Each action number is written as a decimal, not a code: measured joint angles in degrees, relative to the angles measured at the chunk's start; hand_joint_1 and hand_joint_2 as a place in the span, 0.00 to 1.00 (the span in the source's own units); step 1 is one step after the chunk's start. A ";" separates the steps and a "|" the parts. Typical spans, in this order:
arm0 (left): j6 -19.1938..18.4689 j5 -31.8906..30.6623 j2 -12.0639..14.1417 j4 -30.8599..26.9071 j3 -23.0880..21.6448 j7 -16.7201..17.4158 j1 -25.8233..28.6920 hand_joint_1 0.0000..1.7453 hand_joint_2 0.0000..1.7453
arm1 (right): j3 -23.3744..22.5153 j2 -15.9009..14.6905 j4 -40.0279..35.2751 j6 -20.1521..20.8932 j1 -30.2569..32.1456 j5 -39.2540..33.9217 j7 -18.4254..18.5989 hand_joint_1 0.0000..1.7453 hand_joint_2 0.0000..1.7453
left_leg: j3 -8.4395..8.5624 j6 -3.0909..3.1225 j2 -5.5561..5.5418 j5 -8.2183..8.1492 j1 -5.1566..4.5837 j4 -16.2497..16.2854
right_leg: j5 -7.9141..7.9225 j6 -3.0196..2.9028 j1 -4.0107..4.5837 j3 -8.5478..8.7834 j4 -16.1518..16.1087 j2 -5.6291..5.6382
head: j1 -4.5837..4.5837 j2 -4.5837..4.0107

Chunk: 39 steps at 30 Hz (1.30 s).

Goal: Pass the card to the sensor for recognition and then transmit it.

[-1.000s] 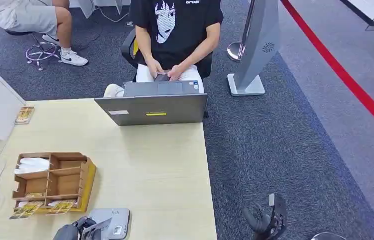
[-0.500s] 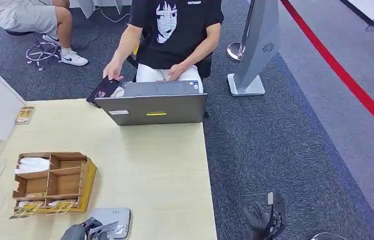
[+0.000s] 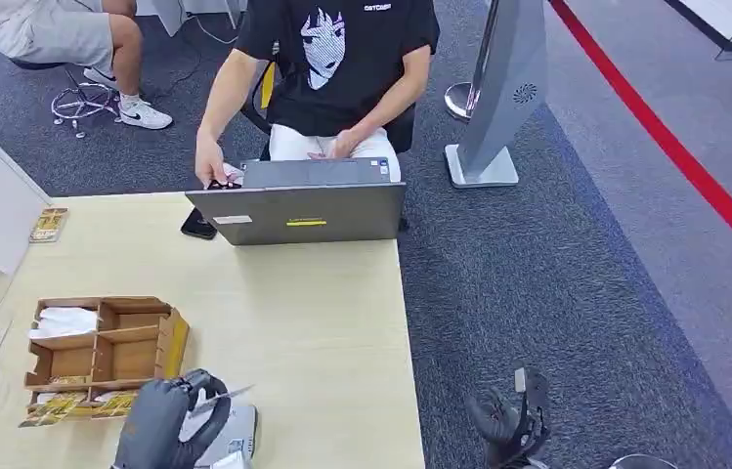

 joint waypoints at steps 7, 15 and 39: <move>-0.66 -4.42 -3.03 -0.70 11.80 -2.11 -8.31 1.00 1.00 | 1.05 0.04 3.50 1.18 -1.75 0.15 -0.72 0.00 1.00 | 0.01 -0.07 -0.07 0.09 0.03 0.00 | 0.01 0.00 0.03 -0.01 0.09 -0.02 | 0.00 0.00; -1.23 -5.30 -3.21 2.84 18.66 -0.07 -16.84 1.00 1.00 | 1.62 0.11 5.71 1.88 -2.77 0.79 -0.79 0.00 1.00 | 0.00 -0.09 -0.06 0.10 0.02 0.00 | 0.01 0.00 0.03 -0.02 0.11 -0.02 | 0.02 0.00; -1.23 -0.86 -4.58 14.14 24.49 1.92 -20.56 1.00 1.00 | 1.64 0.11 8.18 2.91 -3.94 1.03 -0.79 0.00 1.00 | -0.02 -0.09 -0.05 0.10 0.02 0.00 | 0.01 0.00 0.02 -0.02 0.11 -0.01 | 0.00 0.00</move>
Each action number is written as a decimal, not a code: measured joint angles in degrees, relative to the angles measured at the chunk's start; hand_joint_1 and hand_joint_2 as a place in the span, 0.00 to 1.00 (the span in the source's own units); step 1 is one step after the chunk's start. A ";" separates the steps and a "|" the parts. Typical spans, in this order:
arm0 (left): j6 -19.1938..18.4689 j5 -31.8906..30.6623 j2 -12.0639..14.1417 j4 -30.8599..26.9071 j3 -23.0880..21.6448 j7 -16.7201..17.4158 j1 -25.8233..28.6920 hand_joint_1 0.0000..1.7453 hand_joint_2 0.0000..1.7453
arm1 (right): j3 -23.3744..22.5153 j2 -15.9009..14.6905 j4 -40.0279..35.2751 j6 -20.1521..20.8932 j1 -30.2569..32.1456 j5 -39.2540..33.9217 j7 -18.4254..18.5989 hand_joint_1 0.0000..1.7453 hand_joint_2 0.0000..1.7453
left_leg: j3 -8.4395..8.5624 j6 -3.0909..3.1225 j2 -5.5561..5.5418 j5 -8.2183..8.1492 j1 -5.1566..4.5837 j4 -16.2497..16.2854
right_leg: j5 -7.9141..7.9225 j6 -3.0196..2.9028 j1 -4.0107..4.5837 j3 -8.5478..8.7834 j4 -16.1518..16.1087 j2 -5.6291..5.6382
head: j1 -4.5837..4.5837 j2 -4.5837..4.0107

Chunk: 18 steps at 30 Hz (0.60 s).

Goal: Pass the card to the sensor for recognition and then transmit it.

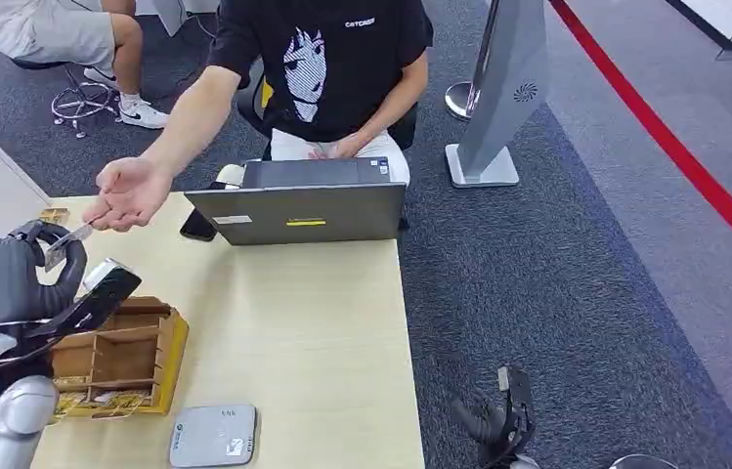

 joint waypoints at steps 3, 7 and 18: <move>0.22 -0.22 -0.13 0.26 0.00 -0.39 0.00 0.00 1.00 | 0.00 0.00 0.04 0.17 -0.01 0.04 0.00 0.00 1.00 | 0.00 0.00 0.00 0.00 0.00 0.00 | 0.00 0.00 0.00 0.00 0.00 0.00 | 0.00 0.00; 0.57 -0.31 -0.20 0.55 0.02 -1.05 0.03 0.00 1.00 | 0.00 0.00 0.04 0.26 -0.01 0.11 0.00 0.00 1.00 | 0.00 0.00 0.00 0.00 0.00 0.00 | 0.00 0.00 0.00 -0.01 0.00 0.00 | 0.00 0.00; 3.24 -1.22 -0.24 -3.59 0.00 -5.29 6.30 0.00 1.00 | 0.00 0.00 -0.07 0.26 0.30 -0.02 0.13 0.00 1.00 | 0.00 0.00 0.02 -0.01 0.00 0.00 | -0.01 0.00 0.00 -0.01 -0.01 0.01 | 0.00 0.00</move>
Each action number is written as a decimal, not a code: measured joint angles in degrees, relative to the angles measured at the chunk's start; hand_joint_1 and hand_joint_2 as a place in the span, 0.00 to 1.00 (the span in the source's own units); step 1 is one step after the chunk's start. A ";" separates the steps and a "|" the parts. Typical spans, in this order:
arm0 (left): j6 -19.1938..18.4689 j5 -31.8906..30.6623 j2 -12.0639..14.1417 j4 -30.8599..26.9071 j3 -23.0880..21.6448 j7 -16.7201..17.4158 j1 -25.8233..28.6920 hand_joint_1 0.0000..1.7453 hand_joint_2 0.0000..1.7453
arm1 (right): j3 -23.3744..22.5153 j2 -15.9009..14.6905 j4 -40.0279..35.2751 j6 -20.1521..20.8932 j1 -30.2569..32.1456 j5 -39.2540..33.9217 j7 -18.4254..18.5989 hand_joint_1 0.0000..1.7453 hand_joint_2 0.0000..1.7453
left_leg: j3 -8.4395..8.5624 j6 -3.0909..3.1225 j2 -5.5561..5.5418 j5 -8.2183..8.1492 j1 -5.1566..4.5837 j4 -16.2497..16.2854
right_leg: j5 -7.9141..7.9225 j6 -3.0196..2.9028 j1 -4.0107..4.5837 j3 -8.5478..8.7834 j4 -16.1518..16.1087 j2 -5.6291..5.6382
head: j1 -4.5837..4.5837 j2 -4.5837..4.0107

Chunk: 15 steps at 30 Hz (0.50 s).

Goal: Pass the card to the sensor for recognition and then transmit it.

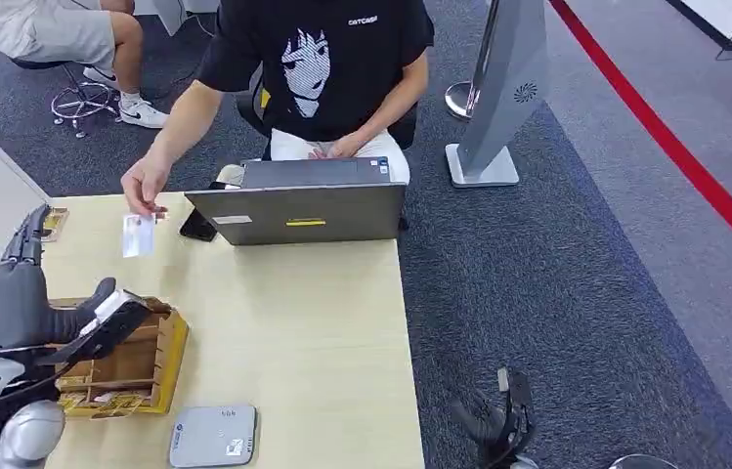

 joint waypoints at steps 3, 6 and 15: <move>-0.86 0.77 0.02 -2.25 -0.02 -1.55 2.53 0.00 1.00 | -0.04 0.00 -0.11 -0.02 0.22 -0.24 0.00 0.00 1.00 | 0.00 0.00 0.00 0.00 0.00 0.00 | 0.00 0.00 0.00 -0.01 -0.01 0.00 | 0.02 0.00; -5.41 0.02 1.09 -4.44 -0.37 -1.97 5.03 0.00 1.00 | -0.20 0.00 -0.57 -0.04 0.66 -0.33 -0.02 0.00 1.00 | 0.00 0.00 0.01 -0.01 0.00 0.00 | 0.00 0.00 0.00 -0.01 -0.01 0.00 | 0.00 0.00; -11.00 -1.18 5.94 -7.86 -2.05 -1.99 10.09 0.00 1.00 | -0.94 0.00 -1.81 -0.02 1.86 -0.35 -0.02 0.00 1.00 | -0.01 0.00 0.02 0.00 0.01 -0.02 | -0.01 -0.01 0.01 -0.04 0.00 0.01 | 0.00 0.00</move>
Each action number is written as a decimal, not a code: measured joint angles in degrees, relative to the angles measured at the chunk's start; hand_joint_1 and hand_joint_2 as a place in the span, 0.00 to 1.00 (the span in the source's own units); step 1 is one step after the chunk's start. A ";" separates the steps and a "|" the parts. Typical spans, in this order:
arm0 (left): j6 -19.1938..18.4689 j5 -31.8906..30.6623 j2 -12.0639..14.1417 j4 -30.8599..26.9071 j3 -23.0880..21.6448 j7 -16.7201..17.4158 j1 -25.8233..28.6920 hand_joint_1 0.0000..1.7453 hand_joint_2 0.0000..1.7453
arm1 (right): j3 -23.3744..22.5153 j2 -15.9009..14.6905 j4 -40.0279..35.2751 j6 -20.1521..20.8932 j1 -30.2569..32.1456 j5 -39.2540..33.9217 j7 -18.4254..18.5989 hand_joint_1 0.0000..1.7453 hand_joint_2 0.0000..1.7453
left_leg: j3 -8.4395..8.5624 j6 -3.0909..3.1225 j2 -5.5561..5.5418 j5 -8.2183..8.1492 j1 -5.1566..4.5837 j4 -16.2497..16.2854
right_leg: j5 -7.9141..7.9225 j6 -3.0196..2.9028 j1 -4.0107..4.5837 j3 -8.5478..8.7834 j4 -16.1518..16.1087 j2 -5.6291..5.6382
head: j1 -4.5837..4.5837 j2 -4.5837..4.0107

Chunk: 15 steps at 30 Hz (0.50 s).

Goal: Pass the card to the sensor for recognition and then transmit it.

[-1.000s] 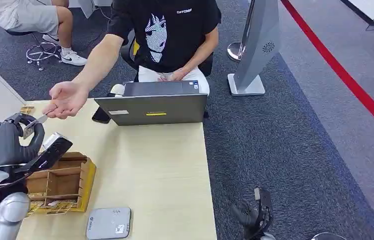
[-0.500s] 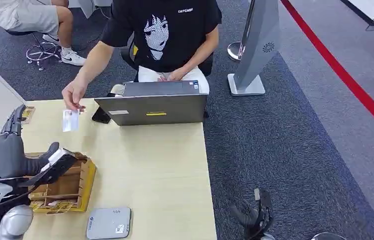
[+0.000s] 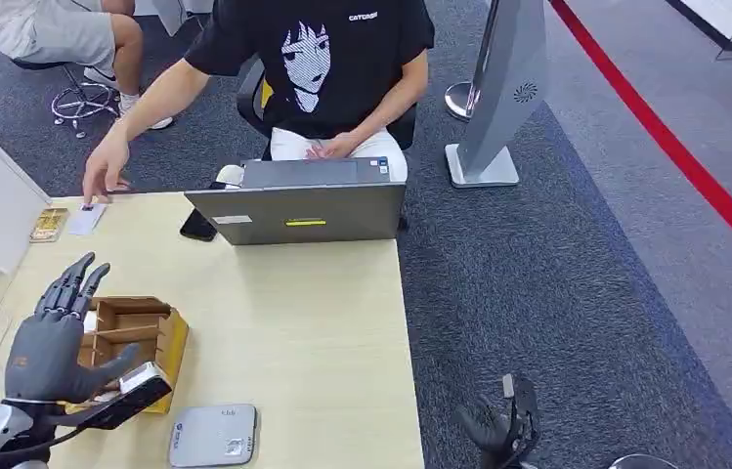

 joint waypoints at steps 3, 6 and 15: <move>-0.02 0.00 0.53 -0.37 -0.13 0.00 0.38 0.00 1.00 | 0.00 0.00 -0.15 0.00 0.04 0.00 0.00 0.00 1.00 | 0.00 0.00 0.00 0.00 0.00 0.00 | 0.00 0.00 0.00 0.01 0.00 0.00 | 0.04 0.00; -1.56 -0.30 1.03 -0.63 -0.31 0.24 0.58 0.00 1.00 | -0.04 0.00 -0.15 0.00 0.05 0.02 0.00 0.00 1.00 | 0.00 0.00 0.00 0.00 -0.01 0.00 | 0.00 0.00 -0.01 0.03 0.00 0.00 | 0.02 0.00; -2.56 -1.64 5.18 -2.45 -1.73 4.48 9.89 0.00 1.00 | -1.51 0.00 -1.86 0.17 1.47 0.54 -0.02 0.00 1.00 | -0.04 0.02 0.07 -0.06 0.00 -0.02 | -0.03 0.00 0.00 -0.06 0.00 0.06 | 0.02 -0.02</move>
